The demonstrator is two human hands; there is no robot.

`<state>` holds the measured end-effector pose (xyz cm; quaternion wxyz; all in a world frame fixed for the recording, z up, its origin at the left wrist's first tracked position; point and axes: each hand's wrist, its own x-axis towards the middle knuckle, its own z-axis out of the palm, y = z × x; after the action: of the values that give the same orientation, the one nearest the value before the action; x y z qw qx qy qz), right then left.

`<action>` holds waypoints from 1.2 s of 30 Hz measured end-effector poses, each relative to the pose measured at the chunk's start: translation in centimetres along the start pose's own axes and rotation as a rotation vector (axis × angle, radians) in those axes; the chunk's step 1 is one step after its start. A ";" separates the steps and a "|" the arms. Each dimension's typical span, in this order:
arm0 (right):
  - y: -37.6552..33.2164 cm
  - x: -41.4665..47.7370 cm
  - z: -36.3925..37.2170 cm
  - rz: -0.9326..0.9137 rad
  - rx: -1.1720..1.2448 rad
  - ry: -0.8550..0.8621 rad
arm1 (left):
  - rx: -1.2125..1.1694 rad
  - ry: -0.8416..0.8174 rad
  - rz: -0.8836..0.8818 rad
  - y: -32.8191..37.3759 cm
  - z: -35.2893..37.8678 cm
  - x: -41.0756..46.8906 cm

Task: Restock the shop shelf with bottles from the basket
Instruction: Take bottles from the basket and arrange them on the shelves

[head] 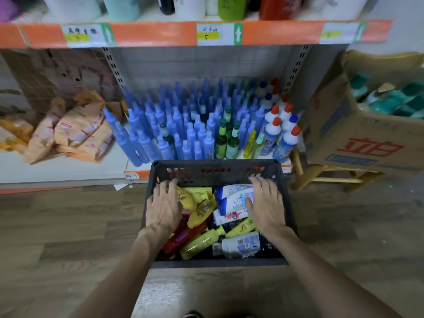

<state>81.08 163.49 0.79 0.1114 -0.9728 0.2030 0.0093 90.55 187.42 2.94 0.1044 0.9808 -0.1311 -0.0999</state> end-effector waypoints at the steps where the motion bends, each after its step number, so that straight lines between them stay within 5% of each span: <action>1: -1.2 -0.2 -2.4 -0.046 0.014 -0.016 | -0.004 -0.001 0.019 1.2 -1.9 -0.5; 17: -18.5 -4.3 -56.8 -0.224 0.162 0.041 | 0.019 0.073 0.281 19.6 -53.9 -9.9; 27: -18.2 -3.6 -68.7 -0.226 0.152 0.110 | -0.008 0.106 0.265 21.9 -65.8 -10.4; 36: -17.7 -4.4 -63.9 -0.159 0.206 -0.023 | -0.037 -0.092 0.198 19.9 -61.6 -11.7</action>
<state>82.30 166.92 67.09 0.2136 -0.9690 0.1240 -0.0093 88.53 182.92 68.51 0.1257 0.9553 -0.2301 -0.1364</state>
